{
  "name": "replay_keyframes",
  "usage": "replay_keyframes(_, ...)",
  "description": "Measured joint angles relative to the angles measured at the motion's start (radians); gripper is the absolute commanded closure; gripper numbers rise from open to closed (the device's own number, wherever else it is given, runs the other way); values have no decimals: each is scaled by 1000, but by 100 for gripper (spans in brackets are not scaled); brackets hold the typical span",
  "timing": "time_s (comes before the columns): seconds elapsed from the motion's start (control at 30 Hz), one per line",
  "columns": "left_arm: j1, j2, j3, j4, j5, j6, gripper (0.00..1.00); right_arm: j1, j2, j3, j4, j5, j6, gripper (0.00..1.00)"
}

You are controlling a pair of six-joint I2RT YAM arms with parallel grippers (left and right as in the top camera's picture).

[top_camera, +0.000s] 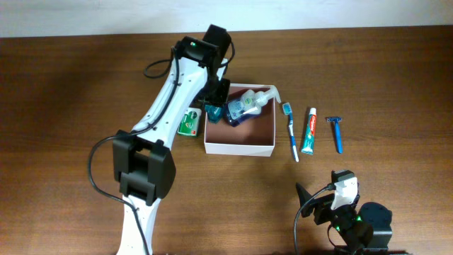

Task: Pack container
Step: 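Lift the Listerine bottle and carry it into the box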

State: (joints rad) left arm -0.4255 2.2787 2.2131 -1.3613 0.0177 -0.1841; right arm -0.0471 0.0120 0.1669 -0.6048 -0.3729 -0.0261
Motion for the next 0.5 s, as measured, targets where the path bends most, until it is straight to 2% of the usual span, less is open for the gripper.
replay_keyframes(0.03, -1, 8, 0, -2, -1, 1, 43, 0, 0, 0, 0, 0, 0, 1)
replay_keyframes(0.07, -3, 15, 0, -5, -7, -6, 30, 0, 0, 0, 0, 0, 0, 1)
replay_keyframes(0.1, -6, 19, 0, -6, -8, -8, 1, 0, 0, 0, 0, 0, 0, 1)
replay_keyframes(0.33, -13, 22, 37, -58, 1, -11, 1, 0, 0, 0, 0, 0, 0, 1)
replay_keyframes(0.5, -15, 23, 214, -201, 10, -11, 1, 0, 0, 0, 0, 0, 1, 1)
